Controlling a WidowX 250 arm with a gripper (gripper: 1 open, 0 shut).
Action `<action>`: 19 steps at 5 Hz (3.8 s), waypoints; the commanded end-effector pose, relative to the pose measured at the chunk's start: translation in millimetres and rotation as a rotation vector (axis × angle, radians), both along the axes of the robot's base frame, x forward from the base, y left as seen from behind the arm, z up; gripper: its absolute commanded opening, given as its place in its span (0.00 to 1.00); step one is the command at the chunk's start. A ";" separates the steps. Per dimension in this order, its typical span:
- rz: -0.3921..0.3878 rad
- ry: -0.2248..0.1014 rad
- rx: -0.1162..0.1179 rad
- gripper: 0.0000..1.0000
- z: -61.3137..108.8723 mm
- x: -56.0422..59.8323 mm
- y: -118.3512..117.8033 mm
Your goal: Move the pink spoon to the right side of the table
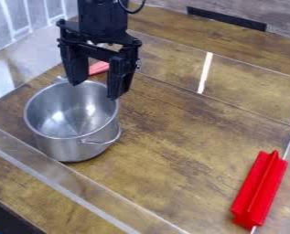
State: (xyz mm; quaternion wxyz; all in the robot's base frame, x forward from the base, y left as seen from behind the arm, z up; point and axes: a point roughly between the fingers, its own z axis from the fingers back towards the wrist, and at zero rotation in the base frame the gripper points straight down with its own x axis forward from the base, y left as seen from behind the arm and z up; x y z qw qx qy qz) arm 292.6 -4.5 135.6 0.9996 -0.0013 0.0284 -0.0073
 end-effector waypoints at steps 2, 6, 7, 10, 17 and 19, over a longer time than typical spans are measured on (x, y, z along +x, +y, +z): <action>0.088 -0.047 -0.001 1.00 -25.8 38.3 7.5; 0.060 -0.124 -0.027 1.00 -54.7 68.9 30.9; 0.052 -0.122 -0.029 1.00 -53.0 77.8 38.0; 0.161 -0.104 -0.021 1.00 -56.3 80.1 56.2; 0.158 -0.118 -0.117 1.00 -23.7 67.1 60.2; 0.242 -0.123 -0.120 1.00 -25.7 68.1 70.9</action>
